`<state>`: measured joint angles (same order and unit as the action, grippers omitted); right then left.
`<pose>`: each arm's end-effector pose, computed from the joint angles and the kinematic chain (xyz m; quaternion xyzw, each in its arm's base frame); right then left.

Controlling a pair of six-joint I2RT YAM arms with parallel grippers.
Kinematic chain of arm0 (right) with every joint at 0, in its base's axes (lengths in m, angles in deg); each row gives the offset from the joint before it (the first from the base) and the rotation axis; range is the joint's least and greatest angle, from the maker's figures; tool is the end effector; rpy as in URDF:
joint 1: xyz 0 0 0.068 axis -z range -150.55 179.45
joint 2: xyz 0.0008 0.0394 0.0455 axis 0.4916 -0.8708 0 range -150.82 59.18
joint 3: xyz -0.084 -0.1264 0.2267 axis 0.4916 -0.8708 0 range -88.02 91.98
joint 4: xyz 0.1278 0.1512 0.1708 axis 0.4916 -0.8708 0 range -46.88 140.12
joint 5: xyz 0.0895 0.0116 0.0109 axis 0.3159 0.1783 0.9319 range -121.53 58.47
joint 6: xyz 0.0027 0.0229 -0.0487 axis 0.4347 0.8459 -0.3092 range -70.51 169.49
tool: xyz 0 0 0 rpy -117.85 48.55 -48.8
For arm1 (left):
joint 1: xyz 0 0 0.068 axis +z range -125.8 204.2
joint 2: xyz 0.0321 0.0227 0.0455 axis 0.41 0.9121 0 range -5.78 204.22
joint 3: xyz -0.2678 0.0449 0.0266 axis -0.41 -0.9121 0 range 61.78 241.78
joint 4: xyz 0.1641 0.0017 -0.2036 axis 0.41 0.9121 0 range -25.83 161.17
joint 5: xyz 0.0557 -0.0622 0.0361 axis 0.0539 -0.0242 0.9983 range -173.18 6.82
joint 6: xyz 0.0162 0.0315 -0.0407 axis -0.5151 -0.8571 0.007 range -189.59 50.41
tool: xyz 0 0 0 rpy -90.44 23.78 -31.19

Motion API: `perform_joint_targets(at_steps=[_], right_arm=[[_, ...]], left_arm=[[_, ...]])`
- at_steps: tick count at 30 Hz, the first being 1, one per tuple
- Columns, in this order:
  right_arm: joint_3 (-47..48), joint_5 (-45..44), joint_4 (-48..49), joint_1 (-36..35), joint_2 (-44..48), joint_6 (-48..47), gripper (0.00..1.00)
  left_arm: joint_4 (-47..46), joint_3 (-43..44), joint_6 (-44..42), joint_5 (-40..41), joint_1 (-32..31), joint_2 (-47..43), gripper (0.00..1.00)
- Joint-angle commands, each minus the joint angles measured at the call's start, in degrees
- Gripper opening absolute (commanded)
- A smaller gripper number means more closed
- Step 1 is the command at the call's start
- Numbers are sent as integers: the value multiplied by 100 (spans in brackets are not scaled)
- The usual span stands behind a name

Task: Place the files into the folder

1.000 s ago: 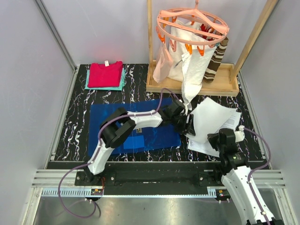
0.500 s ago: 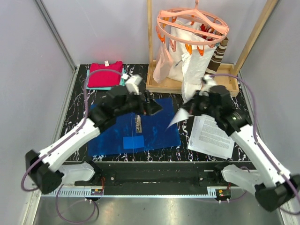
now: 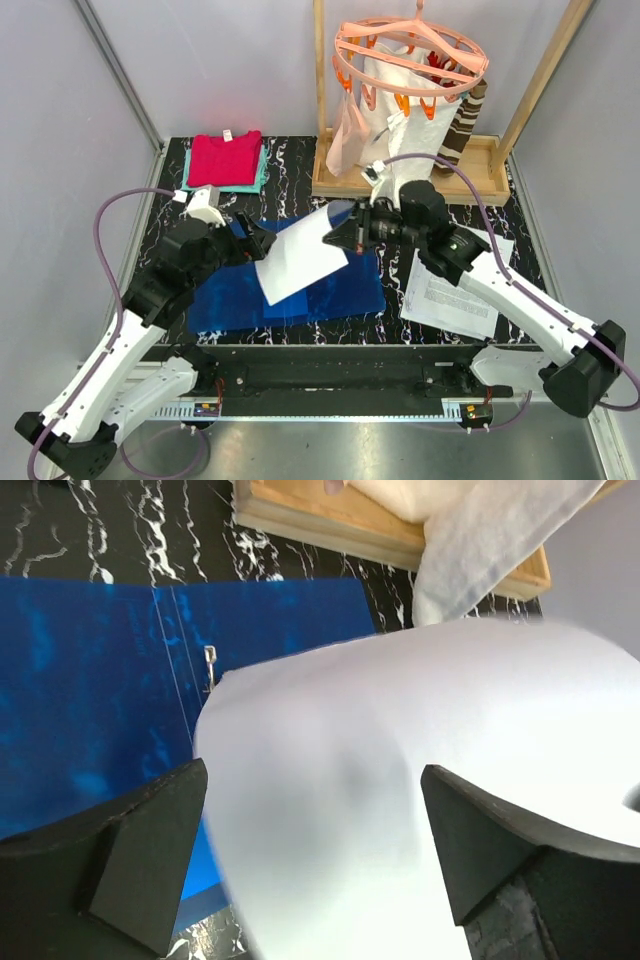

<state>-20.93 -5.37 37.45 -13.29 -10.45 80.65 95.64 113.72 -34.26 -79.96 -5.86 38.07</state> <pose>0.1933 0.2001 0.3824 -0.2148 0.7560 0.4993 0.3648 0.1432 -0.0807 0.3468 -0.0538 0.8338 -0.2767 0.4747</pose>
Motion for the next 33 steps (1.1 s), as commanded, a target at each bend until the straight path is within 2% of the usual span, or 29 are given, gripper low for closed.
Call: perform_joint_targets(at_steps=[1,4,6,8,10,13,18,21,28,33], right_arm=[[-1894,135,989,924,116,715,0],[-3118,346,2385,1329,-278,1076,0],[-3429,767,2986,1417,-900,1443,0],[-3851,917,3883,1444,-1149,1839,0],[-4116,892,4158,1462,-1238,1894,0],[-4213,690,3818,1549,-1089,1736,0],[-4082,-223,2693,1576,-501,1262,0],[-4028,-707,2375,1593,-315,1121,0],[-3941,-348,2655,1593,-859,928,0],[-3984,-706,2533,1611,-904,875,0]], left_arm=[[71,-122,-97,188,36,61,93],[-149,-280,-27,-57,45,236,93],[-324,-316,26,-225,45,369,93],[-421,-325,44,-470,53,553,93],[-448,-334,26,-603,45,650,93],[-518,-421,0,-735,45,703,93],[-694,-676,97,-770,53,730,93],[-773,-694,132,-849,62,817,93],[-870,-677,105,-990,88,967,93],[-888,-686,88,-1069,123,1020,93]])
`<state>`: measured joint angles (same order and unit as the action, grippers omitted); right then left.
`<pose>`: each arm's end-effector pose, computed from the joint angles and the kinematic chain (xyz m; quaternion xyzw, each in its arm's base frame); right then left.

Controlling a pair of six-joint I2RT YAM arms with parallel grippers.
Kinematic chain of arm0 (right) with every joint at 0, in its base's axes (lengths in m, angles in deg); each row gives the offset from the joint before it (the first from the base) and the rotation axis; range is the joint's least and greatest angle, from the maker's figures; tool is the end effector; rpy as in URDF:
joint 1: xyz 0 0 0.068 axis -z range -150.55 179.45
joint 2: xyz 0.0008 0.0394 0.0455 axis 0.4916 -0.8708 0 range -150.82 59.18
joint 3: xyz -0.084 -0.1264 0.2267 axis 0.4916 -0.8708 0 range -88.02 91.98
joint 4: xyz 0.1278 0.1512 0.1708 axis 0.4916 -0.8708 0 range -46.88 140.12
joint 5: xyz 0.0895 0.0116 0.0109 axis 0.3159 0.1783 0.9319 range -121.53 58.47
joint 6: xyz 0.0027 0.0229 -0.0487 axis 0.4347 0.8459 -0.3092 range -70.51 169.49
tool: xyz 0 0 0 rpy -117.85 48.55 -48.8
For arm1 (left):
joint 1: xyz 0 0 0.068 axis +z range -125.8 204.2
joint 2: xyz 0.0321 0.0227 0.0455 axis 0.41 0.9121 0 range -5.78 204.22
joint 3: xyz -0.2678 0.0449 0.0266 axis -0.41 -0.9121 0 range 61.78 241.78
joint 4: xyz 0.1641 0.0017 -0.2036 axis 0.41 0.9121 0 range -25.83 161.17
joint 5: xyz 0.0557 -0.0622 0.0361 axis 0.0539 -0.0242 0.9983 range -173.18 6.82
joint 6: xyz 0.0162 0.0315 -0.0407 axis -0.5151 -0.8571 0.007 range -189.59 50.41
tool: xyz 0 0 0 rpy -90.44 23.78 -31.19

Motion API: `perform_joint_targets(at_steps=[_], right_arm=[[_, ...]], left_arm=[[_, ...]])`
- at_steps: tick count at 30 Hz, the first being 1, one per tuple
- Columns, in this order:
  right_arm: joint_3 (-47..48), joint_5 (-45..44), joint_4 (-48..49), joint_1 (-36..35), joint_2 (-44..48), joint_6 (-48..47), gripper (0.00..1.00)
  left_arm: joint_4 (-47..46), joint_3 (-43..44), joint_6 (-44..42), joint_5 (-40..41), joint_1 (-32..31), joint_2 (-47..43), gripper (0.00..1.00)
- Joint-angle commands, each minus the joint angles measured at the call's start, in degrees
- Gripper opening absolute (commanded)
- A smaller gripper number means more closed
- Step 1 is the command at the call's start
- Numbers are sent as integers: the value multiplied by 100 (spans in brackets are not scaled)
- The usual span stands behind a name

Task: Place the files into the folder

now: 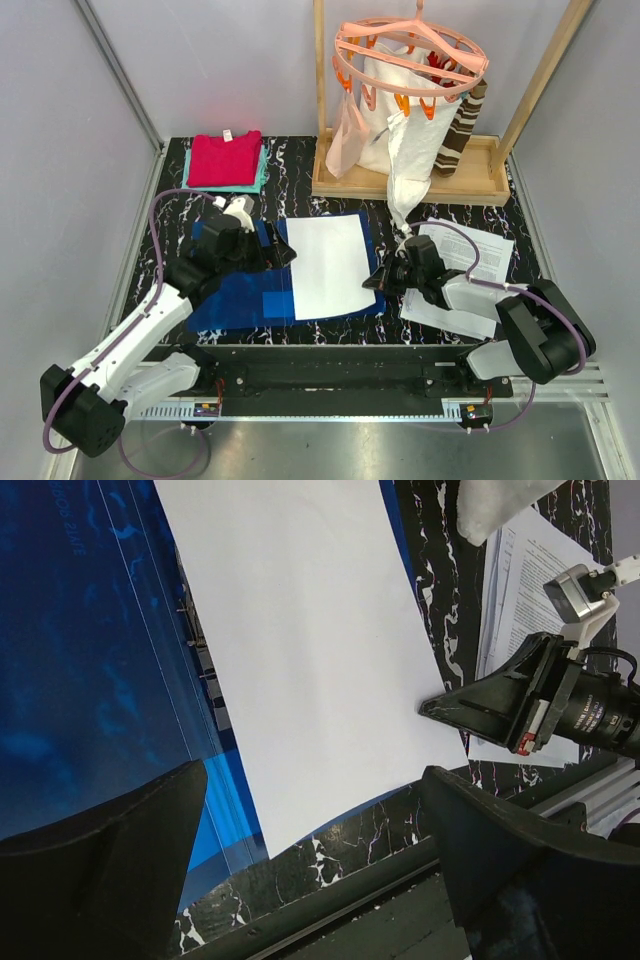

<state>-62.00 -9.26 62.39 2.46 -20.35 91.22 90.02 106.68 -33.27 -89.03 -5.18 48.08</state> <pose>0.2135 0.1240 0.1414 0.0356 0.8965 0.3738 0.2352 0.1773 -0.1041 0.2853 -0.0299 0.8849 -0.2889 0.3641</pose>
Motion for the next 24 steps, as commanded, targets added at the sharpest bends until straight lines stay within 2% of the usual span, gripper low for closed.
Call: perform_joint_targets(at_steps=[1,6,24], right_arm=[[123,-371,-57,35,130,-227,0],[87,-477,-506,35,587,-447,0],[70,-188,-533,123,465,-834,0]], left_arm=[[-326,18,-10,-162,47,-7,93],[-352,-43,-28,-189,108,-34,93],[-396,-43,-72,-365,188,19,93]])
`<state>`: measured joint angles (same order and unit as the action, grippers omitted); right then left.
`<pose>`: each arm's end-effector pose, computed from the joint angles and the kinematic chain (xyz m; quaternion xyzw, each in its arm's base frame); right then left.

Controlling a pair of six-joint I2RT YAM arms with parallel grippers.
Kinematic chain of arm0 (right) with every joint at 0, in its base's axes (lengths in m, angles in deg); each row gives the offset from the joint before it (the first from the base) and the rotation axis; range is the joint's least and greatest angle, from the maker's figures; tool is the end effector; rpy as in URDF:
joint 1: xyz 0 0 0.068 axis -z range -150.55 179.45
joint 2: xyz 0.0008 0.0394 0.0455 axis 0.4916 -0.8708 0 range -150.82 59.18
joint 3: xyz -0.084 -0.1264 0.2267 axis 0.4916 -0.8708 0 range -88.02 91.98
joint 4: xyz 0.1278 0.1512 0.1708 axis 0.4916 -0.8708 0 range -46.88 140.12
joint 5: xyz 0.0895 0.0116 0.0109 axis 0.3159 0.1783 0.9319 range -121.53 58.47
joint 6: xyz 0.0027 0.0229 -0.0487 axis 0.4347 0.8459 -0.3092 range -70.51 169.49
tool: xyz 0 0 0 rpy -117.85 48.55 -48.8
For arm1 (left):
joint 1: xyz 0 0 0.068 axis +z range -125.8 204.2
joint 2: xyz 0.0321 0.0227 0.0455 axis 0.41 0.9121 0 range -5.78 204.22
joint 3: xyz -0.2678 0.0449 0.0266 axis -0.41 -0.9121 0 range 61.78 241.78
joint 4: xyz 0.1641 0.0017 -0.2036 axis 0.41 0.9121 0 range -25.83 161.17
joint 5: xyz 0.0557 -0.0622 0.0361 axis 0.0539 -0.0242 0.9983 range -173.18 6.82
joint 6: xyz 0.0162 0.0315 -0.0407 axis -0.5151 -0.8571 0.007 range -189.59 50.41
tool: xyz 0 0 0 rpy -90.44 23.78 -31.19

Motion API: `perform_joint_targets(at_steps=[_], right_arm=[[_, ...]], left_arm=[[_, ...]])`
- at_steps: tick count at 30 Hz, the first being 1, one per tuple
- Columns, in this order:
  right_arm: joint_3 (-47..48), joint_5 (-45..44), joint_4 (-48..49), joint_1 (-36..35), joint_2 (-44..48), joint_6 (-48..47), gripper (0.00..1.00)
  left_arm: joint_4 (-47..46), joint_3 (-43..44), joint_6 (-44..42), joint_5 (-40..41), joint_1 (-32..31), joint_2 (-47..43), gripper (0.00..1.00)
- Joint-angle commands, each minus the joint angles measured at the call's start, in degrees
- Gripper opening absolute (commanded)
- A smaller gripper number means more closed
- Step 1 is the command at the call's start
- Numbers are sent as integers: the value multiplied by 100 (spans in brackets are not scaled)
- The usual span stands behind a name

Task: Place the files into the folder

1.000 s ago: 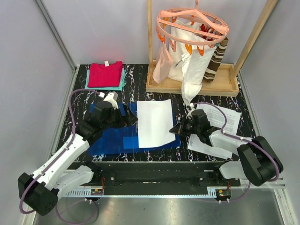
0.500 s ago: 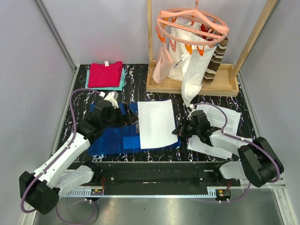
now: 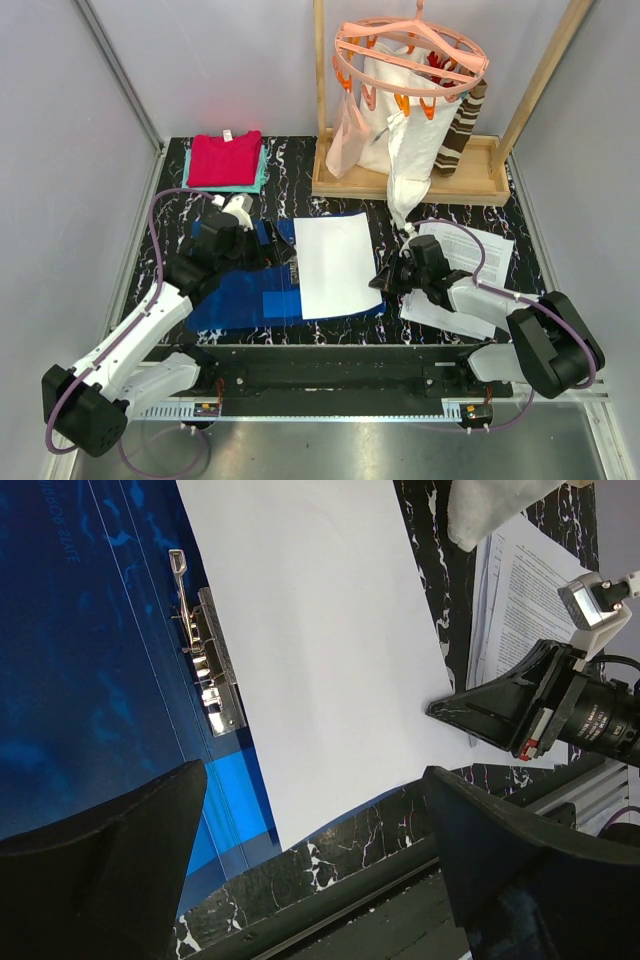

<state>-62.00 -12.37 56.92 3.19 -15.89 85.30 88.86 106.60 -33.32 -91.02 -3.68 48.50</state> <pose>0.2079 0.1157 0.1506 0.0079 0.9041 0.3362 0.2636 0.1815 -0.1016 0.2854 -0.0325 0.8815 -0.2993 0.3638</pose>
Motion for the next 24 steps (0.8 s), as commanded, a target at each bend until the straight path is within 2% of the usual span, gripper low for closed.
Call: perform_joint_targets(at_steps=[1,6,17,24], right_arm=[[87,184,13,51,-34,-276,0],[52,185,93,51,-78,-311,0],[-80,-254,-329,42,537,-127,0],[-36,210,-23,51,230,-180,0]], left_arm=[[-280,-34,-59,-174,37,-23,93],[-280,-8,-68,-201,46,4,93],[-280,-17,-68,-218,81,-23,94],[-333,-34,-41,-280,72,3,94]])
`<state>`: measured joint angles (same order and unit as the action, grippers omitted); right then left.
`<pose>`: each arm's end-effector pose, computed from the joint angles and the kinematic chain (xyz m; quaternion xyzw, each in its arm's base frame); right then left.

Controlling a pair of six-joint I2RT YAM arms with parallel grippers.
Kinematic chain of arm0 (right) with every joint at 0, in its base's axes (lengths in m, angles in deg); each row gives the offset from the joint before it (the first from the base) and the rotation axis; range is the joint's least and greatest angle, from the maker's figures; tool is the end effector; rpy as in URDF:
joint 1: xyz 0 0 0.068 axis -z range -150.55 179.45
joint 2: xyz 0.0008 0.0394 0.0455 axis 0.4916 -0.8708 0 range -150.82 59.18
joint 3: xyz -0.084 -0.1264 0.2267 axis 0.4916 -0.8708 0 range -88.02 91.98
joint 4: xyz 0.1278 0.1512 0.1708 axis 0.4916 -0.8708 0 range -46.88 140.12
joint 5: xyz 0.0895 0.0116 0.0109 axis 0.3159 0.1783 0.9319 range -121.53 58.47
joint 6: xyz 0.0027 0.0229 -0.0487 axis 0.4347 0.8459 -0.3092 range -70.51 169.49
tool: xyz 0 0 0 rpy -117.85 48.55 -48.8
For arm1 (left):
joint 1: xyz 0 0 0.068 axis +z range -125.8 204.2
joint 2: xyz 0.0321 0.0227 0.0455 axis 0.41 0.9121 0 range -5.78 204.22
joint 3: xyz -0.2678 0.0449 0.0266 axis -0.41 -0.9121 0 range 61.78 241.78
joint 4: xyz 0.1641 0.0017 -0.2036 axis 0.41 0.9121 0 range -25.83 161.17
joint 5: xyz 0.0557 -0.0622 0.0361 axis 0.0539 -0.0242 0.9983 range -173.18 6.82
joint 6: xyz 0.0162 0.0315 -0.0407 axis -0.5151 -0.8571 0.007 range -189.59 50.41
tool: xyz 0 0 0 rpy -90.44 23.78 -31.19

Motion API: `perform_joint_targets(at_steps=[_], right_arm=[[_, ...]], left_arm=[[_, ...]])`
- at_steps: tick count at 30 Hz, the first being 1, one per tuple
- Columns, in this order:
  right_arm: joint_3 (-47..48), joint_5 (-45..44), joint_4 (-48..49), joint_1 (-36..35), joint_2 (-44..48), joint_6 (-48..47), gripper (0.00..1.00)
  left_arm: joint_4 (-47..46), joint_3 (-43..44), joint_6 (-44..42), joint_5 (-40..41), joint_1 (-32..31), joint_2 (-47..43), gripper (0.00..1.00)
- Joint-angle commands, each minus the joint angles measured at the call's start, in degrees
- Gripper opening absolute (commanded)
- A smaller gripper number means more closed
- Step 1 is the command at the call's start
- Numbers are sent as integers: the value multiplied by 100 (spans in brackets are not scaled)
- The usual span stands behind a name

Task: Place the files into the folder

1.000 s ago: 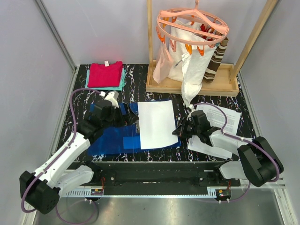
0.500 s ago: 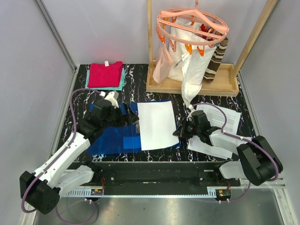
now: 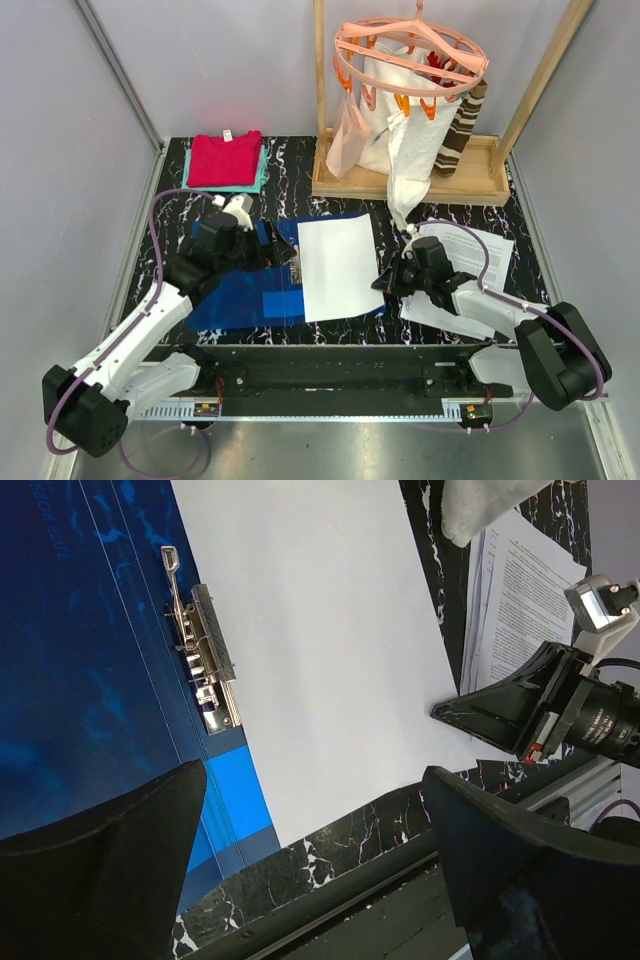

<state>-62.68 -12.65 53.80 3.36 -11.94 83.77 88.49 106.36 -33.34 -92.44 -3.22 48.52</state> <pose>0.2001 0.1109 0.1575 -0.0020 0.9039 0.3310 0.2709 0.1820 -0.1010 0.2846 -0.0299 0.8805 -0.3072 0.3597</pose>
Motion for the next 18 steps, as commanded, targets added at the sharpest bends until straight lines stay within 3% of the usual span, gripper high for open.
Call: perform_joint_targets(at_steps=[1,8,18], right_arm=[[15,318,491,33,-297,25,0],[6,600,888,33,-597,149,0],[322,468,722,33,-755,-27,0]], left_arm=[[-287,-10,-39,-155,35,1,94],[-217,-2,-65,-112,44,-69,94],[-252,51,-74,-191,61,37,94]])
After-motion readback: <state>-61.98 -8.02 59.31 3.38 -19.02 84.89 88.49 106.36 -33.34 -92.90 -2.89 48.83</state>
